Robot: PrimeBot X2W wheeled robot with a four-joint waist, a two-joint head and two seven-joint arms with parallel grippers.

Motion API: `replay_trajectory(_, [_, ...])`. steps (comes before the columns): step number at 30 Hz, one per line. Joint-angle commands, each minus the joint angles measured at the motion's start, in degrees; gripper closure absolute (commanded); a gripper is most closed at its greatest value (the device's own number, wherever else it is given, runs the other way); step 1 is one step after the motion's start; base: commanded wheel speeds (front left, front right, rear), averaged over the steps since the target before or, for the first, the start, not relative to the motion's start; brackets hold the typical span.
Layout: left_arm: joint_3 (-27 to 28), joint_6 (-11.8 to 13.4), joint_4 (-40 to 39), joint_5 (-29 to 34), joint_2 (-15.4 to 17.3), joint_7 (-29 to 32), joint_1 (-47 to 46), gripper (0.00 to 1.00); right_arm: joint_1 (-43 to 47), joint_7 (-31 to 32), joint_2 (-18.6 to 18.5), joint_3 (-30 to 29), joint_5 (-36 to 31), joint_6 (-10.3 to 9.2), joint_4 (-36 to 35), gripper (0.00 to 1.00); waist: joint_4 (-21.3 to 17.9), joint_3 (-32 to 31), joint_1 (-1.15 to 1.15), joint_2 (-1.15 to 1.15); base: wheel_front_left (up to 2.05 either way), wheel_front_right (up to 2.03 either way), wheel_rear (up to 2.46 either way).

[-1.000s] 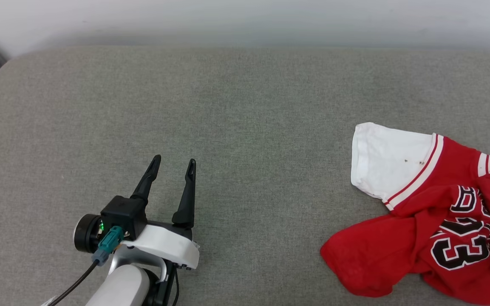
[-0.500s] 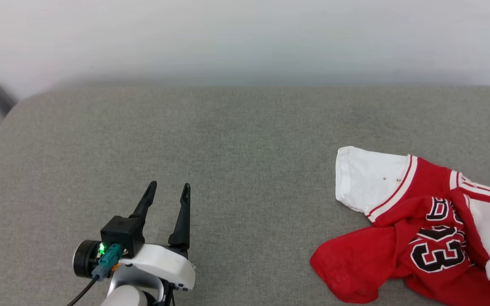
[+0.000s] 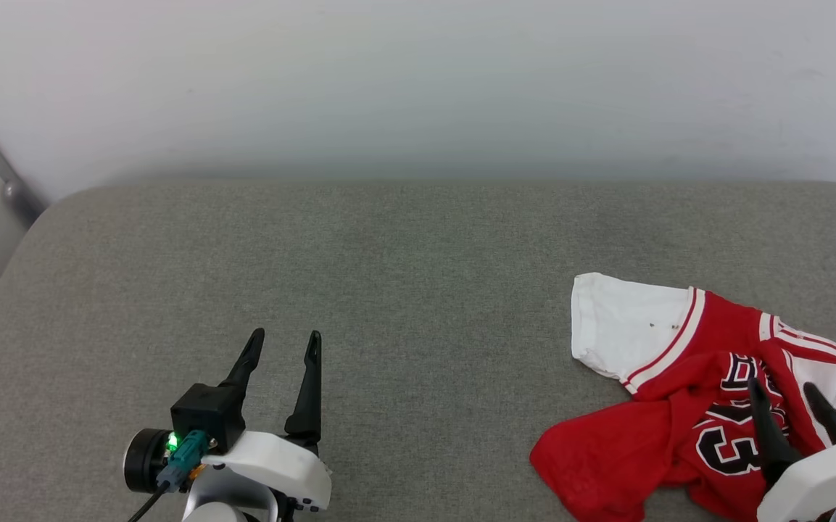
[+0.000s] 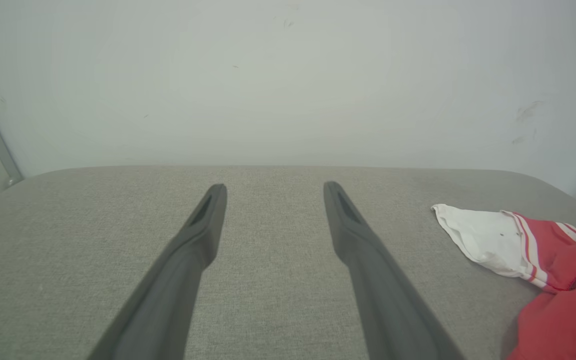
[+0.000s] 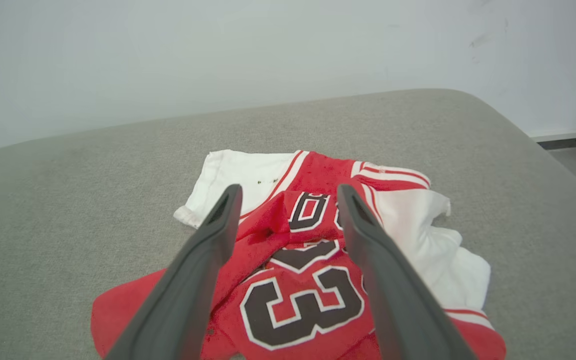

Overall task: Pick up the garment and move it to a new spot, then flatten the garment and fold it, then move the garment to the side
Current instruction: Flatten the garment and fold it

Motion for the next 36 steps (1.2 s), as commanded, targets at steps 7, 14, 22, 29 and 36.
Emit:
replay_trajectory(7, [-0.58,-0.83,-0.09,0.59,-0.74,-0.75,-2.4,0.0,-5.63,18.23,-6.76,4.47,6.73,-0.02,4.79,0.0,2.97,3.35,0.0,0.0,0.0,0.0,0.0])
replay_trajectory(14, [-1.31,-2.43,0.67,1.39,-2.67,-1.79,-5.86,0.0,-13.71,31.02,-11.55,9.02,10.02,-0.02,7.71,0.0,6.42,7.48,0.0,0.0,0.0,0.0,0.0])
replay_trajectory(22, [-1.49,-4.61,2.58,2.9,-5.8,-2.59,-10.34,0.0,-24.58,39.36,-14.48,14.6,12.31,-0.02,17.13,0.0,10.14,13.09,0.0,0.0,0.0,0.0,0.0])
replay_trajectory(29, [-0.9,-5.99,3.97,3.85,-6.96,-2.77,-11.53,0.0,-27.15,42.65,-14.63,17.42,13.08,-0.03,25.58,0.0,10.93,14.45,0.0,0.0,0.0,0.0,0.0])
replay_trajectory(36, [0.53,-7.07,4.59,5.17,-7.82,-2.79,-10.41,0.0,-29.2,38.83,-14.21,19.79,14.03,-0.01,27.77,1.0,10.67,13.7,0.0,0.0,0.0,0.0,0.0])
